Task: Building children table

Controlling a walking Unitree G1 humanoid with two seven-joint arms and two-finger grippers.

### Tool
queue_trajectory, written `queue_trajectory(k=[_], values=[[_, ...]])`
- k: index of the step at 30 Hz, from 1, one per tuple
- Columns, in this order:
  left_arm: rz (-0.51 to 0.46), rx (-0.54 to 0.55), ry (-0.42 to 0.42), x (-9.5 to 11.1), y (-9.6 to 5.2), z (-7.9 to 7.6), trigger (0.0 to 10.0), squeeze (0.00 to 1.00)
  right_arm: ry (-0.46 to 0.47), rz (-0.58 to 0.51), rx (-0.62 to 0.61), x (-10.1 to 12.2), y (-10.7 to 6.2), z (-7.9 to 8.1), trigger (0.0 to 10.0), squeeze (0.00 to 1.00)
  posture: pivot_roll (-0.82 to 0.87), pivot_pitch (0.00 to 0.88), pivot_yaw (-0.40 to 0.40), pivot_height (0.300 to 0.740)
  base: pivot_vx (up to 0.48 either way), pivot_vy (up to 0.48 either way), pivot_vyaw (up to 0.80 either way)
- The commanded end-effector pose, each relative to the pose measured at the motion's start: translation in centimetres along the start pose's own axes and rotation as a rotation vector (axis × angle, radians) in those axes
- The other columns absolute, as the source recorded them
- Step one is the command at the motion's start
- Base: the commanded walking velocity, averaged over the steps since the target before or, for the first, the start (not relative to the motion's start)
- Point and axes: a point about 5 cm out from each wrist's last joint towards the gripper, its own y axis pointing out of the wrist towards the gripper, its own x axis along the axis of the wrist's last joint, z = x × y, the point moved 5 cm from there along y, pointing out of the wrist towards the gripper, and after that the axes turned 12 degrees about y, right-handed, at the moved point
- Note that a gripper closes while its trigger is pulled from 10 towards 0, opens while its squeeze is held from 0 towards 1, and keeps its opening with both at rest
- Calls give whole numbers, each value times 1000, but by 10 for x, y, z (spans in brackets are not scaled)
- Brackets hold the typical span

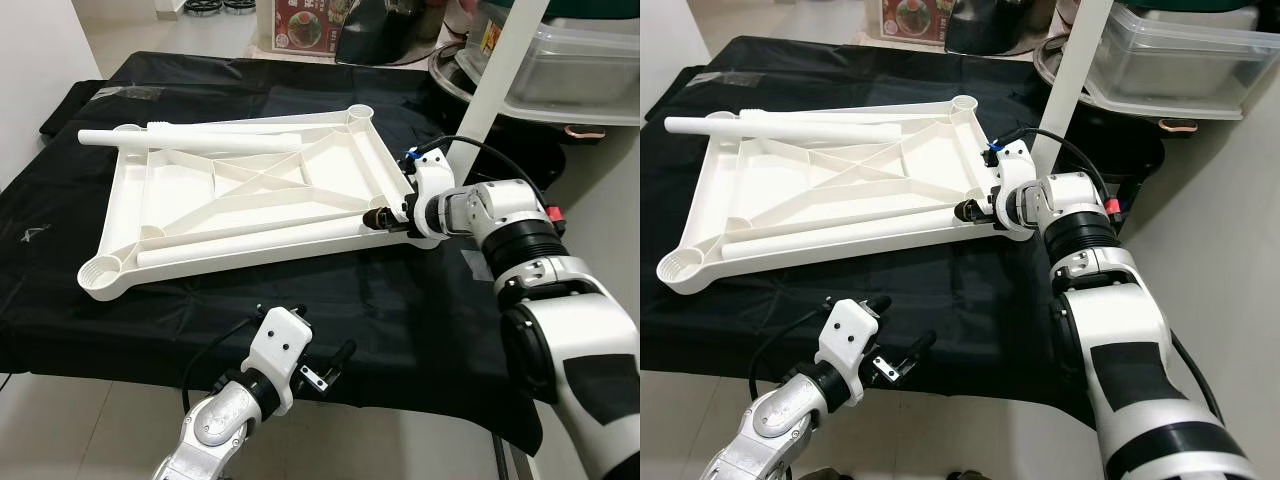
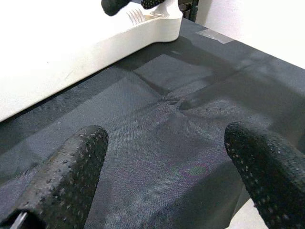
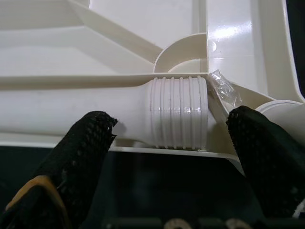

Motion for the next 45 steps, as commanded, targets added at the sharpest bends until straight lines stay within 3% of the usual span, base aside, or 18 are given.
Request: queue_trajectory(k=[1, 5, 13, 19, 29, 36, 45], values=[[12, -3, 0, -4, -1, -2, 10000, 0, 36, 5, 17, -3, 1, 2, 10000, 0, 112, 153, -95, 740, 0, 0, 0], [10, -2, 0, -3, -2, -2, 10000, 0, 134, 1, 87, -5, 5, 14, 10000, 0, 115, 159, -93, 740, 0, 0, 0], [9, -2, -2, -2, -3, -2, 10000, 0, 160, -5, 88, -9, 8, 13, 10000, 0, 119, 168, -94, 740, 0, 0, 0], [8, -1, -3, -1, -4, -2, 10000, 0, 87, -35, 53, -11, 12, 7, 10000, 0, 119, 175, -95, 740, 0, 0, 0], [9, -3, -5, 0, -5, -3, 10000, 0, 53, -8, 68, -19, 15, 5, 10000, 0, 125, 184, -95, 740, 0, 0, 0], [16, -3, -9, 0, -8, -5, 10000, 0, 47, -2, 140, -17, 11, 7, 10000, 0, 128, 188, -94, 740, 0, 0, 0], [25, -6, -8, -3, -10, -6, 10000, 0, 43, -31, 325, 2, -6, 13, 10000, 0, 133, 179, -96, 740, 0, 0, 0]])
